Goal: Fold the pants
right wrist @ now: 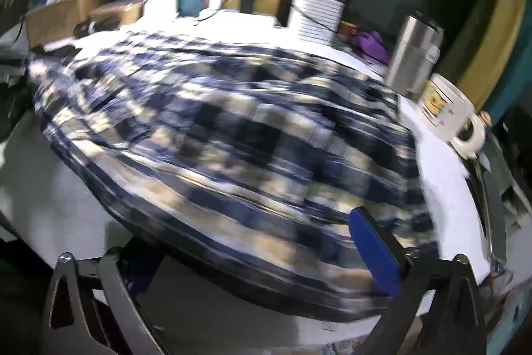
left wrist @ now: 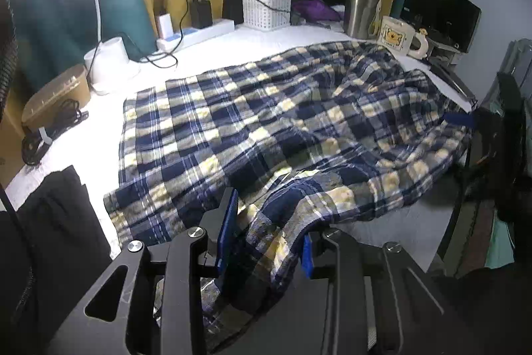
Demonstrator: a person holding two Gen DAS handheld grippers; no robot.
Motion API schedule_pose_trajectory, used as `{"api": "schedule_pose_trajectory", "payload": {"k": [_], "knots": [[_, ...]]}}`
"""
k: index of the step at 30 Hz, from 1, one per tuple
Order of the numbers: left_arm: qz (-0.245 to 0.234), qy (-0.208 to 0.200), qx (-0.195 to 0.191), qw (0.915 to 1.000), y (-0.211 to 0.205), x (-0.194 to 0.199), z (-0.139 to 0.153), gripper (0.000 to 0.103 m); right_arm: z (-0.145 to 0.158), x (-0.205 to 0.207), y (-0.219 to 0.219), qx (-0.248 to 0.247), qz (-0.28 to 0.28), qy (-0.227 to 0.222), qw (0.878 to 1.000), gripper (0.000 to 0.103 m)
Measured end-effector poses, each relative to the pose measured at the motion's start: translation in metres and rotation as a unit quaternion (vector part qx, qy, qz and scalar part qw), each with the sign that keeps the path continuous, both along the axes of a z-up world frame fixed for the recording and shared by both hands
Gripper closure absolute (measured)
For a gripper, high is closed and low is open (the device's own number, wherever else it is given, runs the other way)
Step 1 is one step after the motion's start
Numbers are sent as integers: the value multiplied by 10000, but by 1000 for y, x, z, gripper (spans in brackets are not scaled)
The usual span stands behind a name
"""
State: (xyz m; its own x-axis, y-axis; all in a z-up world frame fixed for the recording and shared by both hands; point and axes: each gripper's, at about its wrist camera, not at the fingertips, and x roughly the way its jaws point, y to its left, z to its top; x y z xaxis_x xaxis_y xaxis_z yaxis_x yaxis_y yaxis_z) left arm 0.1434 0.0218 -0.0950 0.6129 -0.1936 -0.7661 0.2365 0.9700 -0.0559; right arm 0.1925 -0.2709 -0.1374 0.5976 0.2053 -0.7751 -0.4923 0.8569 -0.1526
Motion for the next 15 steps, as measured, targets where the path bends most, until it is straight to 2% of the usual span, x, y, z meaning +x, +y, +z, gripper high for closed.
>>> {"api": "schedule_pose_trajectory", "payload": {"k": [2,3,4,5,6,8,11,15], "knots": [[30,12,18,10000,1,0,-3,63,2,6,-13,148,-94,116,9998,34],[54,-3,57,10000,2,0,-4,60,5,10,-18,235,-114,144,9996,41],[78,-19,128,9999,1,0,-5,60,8,13,-21,290,-128,166,9994,57],[79,-21,177,9998,1,1,-5,60,12,15,-23,351,-125,136,9992,63],[76,-19,190,9998,1,1,-5,60,18,17,-25,408,-105,79,9991,63],[70,-38,194,9998,2,-1,-3,60,28,20,-25,537,-55,-28,9985,76],[67,-51,171,9998,4,-1,1,60,44,29,-23,773,-12,-127,9969,83],[-94,-67,106,9999,-1,-2,6,59,64,42,-20,1095,-2,-240,9937,84]]}}
